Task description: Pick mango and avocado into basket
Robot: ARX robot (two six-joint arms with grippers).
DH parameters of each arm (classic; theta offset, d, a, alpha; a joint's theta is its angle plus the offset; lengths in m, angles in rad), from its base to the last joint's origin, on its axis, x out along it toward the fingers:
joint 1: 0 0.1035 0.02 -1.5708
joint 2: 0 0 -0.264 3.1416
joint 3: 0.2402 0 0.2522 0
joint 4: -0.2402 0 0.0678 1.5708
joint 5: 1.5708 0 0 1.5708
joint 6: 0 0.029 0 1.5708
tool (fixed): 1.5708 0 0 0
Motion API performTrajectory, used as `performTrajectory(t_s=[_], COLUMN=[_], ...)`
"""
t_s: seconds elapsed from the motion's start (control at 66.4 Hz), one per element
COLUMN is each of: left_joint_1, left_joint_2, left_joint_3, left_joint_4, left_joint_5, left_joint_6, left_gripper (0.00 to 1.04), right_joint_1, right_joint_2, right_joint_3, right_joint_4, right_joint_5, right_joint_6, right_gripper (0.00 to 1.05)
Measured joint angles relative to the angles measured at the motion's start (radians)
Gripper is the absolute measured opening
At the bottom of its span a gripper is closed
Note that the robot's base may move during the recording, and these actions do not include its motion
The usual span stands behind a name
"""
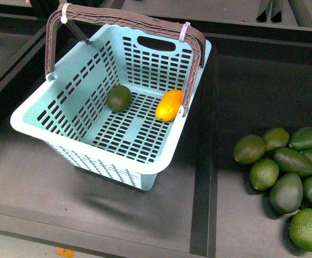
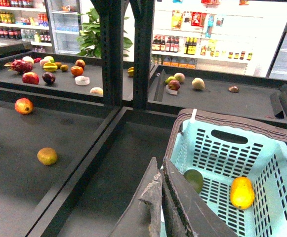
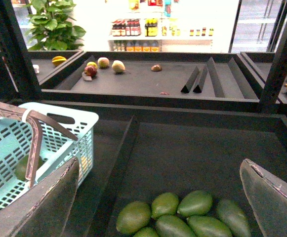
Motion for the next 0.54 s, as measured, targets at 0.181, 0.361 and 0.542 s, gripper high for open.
performTrajectory(t_s=[0.181,0.361,0.542], left_joint_1=[0.000,0.000,0.000], left_joint_2=[0.000,0.000,0.000], left_joint_3=[0.000,0.000,0.000], left_joint_4=[0.000,0.000,0.000], left_joint_5=[0.000,0.000,0.000], left_joint_6=[0.000,0.000,0.001], left_gripper=[0.29,0.70,0.96], right_joint_1=[0.000,0.000,0.000], right_joint_2=[0.000,0.000,0.000], right_joint_3=[0.000,0.000,0.000], right_joint_4=[0.000,0.000,0.000], right_joint_5=[0.000,0.000,0.000], right_joint_6=[0.000,0.000,0.000], right_gripper=[0.96,0.96,0.96])
